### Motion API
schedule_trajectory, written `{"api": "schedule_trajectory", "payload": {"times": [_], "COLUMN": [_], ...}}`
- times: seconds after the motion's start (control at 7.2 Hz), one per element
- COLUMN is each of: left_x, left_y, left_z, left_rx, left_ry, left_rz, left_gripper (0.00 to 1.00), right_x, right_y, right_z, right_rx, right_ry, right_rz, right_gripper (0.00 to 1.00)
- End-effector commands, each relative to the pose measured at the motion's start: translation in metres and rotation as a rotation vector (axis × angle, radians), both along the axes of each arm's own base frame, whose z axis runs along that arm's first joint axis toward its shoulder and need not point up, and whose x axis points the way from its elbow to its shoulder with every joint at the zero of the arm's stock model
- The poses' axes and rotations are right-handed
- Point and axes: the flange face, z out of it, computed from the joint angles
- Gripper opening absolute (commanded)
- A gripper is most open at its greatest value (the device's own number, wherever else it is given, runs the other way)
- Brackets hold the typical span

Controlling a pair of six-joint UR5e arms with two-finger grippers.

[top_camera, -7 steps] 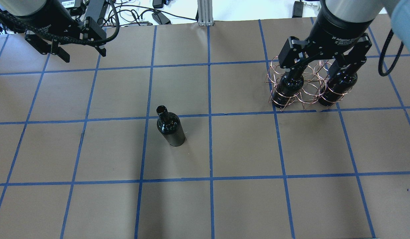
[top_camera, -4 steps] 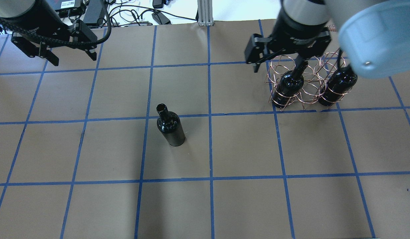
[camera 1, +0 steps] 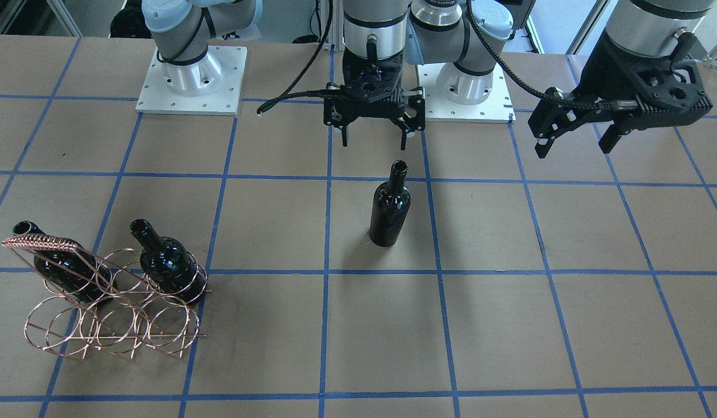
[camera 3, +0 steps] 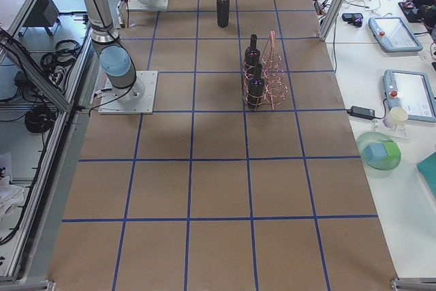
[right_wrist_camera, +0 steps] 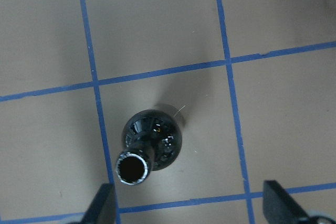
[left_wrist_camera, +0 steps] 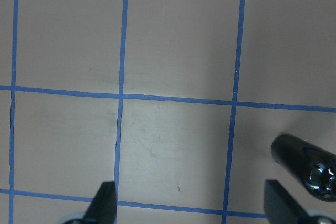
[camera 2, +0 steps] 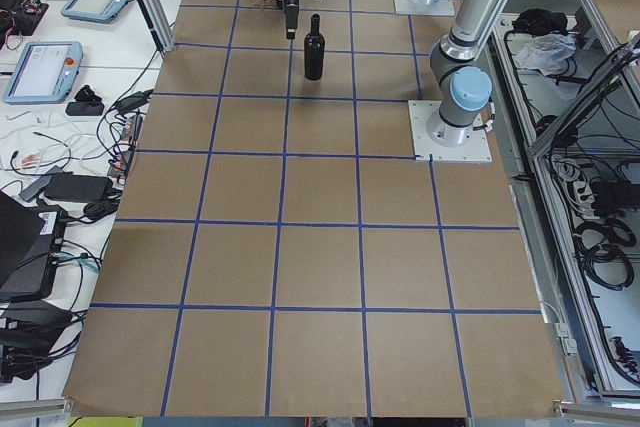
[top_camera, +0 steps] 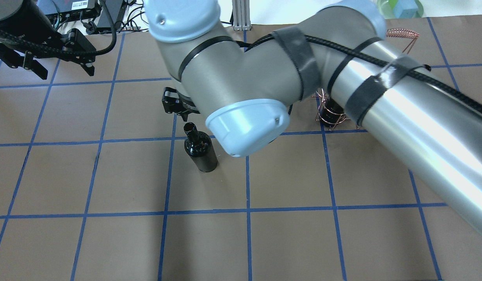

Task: Place wine into wine basket
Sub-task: 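Move the right gripper over the standing bottle and grasp its neck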

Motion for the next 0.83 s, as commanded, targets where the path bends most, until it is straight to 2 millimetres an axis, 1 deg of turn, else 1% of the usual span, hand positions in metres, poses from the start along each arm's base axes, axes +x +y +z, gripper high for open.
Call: {"api": "schedule_trajectory", "payload": {"times": [0.0,0.14,0.28,0.56,0.69], "left_x": [0.000,-0.002,-0.003,-0.001,-0.001], "left_y": [0.001,0.002,0.004,0.005,0.005], "left_z": [-0.001,-0.004,-0.010,-0.010,-0.010], "left_rx": [0.002,0.011,0.025,0.025,0.023], "left_ry": [0.000,0.003,0.005,0.004,0.003], "left_rz": [-0.001,-0.004,-0.006,-0.003,-0.003], "left_gripper": [1.00,1.00,1.00,1.00,1.00], "right_x": [0.033,0.036,0.039,0.039,0.039], "right_y": [0.001,-0.001,-0.004,-0.007,-0.012], "right_z": [-0.018,-0.025,-0.031,-0.045,-0.057], "right_rx": [0.020,0.027,0.024,0.037,0.035], "right_ry": [0.000,0.004,0.011,0.032,0.069], "right_rz": [-0.062,-0.059,-0.009,0.020,0.024], "right_gripper": [1.00,1.00,1.00,1.00,0.96]}}
